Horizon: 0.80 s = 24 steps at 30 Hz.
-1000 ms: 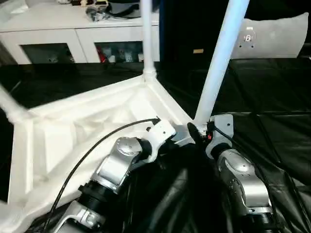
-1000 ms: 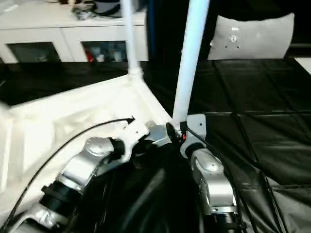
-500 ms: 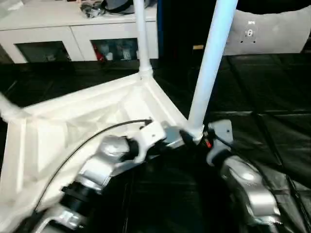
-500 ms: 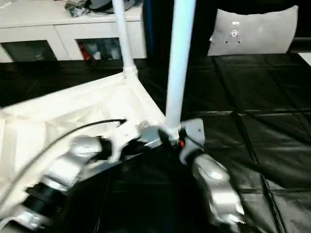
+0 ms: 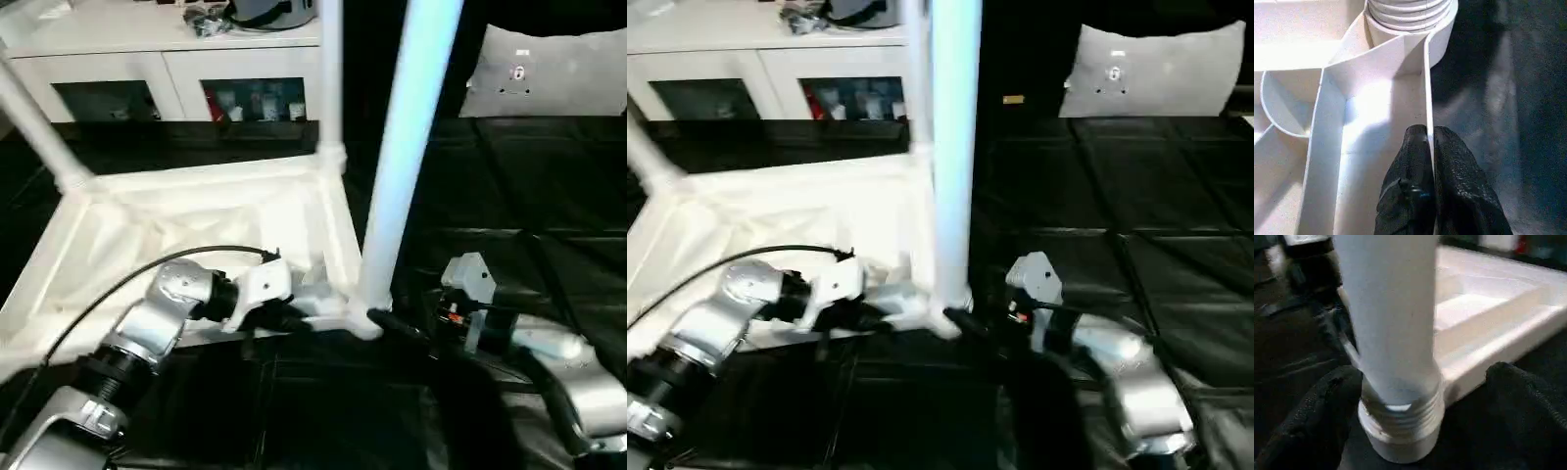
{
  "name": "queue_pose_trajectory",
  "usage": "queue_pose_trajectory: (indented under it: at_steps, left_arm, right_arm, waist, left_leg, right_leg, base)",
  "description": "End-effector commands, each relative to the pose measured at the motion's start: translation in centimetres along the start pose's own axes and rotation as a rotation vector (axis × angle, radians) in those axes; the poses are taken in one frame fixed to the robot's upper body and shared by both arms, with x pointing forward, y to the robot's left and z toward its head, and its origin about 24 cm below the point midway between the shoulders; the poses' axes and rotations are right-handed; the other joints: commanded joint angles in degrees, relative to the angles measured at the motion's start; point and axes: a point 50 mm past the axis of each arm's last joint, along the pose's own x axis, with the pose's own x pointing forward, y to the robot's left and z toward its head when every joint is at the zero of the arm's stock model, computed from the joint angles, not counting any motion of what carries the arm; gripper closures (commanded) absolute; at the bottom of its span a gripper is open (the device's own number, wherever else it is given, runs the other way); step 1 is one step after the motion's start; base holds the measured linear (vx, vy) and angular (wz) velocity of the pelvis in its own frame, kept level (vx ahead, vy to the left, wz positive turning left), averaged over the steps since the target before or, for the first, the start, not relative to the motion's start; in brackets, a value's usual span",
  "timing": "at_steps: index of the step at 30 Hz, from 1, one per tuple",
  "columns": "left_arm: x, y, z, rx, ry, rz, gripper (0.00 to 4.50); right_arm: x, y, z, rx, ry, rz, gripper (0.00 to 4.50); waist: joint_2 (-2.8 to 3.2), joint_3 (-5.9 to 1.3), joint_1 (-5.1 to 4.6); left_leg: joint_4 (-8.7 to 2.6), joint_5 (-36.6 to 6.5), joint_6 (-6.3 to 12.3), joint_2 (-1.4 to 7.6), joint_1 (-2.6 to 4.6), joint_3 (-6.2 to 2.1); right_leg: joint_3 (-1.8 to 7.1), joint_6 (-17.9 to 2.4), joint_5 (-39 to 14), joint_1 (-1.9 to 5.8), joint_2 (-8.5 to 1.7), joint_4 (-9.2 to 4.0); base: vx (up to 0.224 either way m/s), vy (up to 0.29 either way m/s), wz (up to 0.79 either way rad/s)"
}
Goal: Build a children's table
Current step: Rotate leg to tighten
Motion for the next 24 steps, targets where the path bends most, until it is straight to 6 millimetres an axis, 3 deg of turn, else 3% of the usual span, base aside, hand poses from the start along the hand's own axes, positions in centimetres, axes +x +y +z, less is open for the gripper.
queue_pose_trajectory:
  at_steps: [1, 3, 4, 5, 7, 13, 24]
  left_arm:
    - [0.3, -0.3, 0.2, 0.067, 0.038, -0.102, 4.5]
    - [0.3, -0.3, 0.2, 0.085, 0.047, -0.124, 4.5]
    - [0.3, -0.2, 0.2, 0.091, 0.048, -0.133, 4.5]
    - [0.3, -0.2, 0.3, 0.098, 0.05, -0.141, 4.5]
    - [0.4, -0.2, 0.3, 0.114, 0.055, -0.161, 4.5]
    - [0.4, -0.2, 0.3, 0.137, 0.06, -0.198, 4.5]
    - [0.4, -0.1, 0.2, 0.151, 0.064, -0.227, 4.5]
  right_arm:
    - [0.3, 0.2, 0.3, -0.012, 0.028, 0.113, 0.02]
    - [0.5, 0.2, 0.4, -0.03, 0.046, 0.155, 0.02]
    - [0.7, 0.3, 0.4, -0.045, 0.055, 0.171, 0.02]
    - [0.9, 0.3, 0.4, -0.063, 0.061, 0.18, 0.02]
    - [1.3, 0.2, 0.4, -0.065, 0.067, 0.208, 0.02]
    - [2.0, 0.0, 0.7, -0.034, 0.057, 0.257, 0.54]
    - [2.2, 0.0, 0.6, -0.001, 0.067, 0.322, 1.44]
  waist:
    - [-1.42, -3.5, 0.16]
    - [-1.19, -3.44, 0.5]
    - [-1.22, -3.42, 0.77]
    - [-1.77, -3.41, 0.81]
    - [-1.55, -3.52, 1.14]
    - [-1.64, -3.82, 1.52]
    - [-1.82, -3.89, 2.17]
  left_leg:
    - [-3.59, -6.76, 5.69, 3.71, 0.41, -1.2]
    - [-3.59, -7.8, 5.21, 3.77, 0.54, -1.19]
    - [-3.65, -8.5, 4.64, 3.88, 0.68, -1.18]
    - [-3.7, -8.57, 4.48, 3.91, 0.7, -1.1]
    - [-3.71, -8.1, 3.96, 3.87, 0.66, -1.15]
    - [-3.42, -6.11, 4.77, 3.88, 0.47, -1.13]
    - [-3.38, -5.87, 4.68, 3.89, 0.45, -1.12]
  right_leg:
    - [2.62, -13.95, -5.75, 2.59, -5.03, -3.84]
    - [2.65, -13.88, -8.17, 2.39, -5.19, -3.98]
    - [2.71, -13.62, -9.54, 2.26, -5.16, -4.08]
    - [2.77, -13.48, -9.84, 2.22, -5.16, -4.14]
    - [2.77, -13.53, -9.56, 2.2, -5.15, -3.89]
    - [2.67, -14.19, -5.32, 2.36, -5.23, -3.36]
    - [2.62, -13.8, -6.29, 2.34, -5.24, -3.38]
  base:
    - [0.0, 0.0, 0.0]
    - [0.0, 0.0, 0.0]
    - [0.0, 0.0, 0.0]
    - [0.0, 0.0, 0.0]
    - [0.0, 0.0, 0.0]
    - [0.0, 0.0, 0.0]
    - [0.0, 0.0, 0.0]
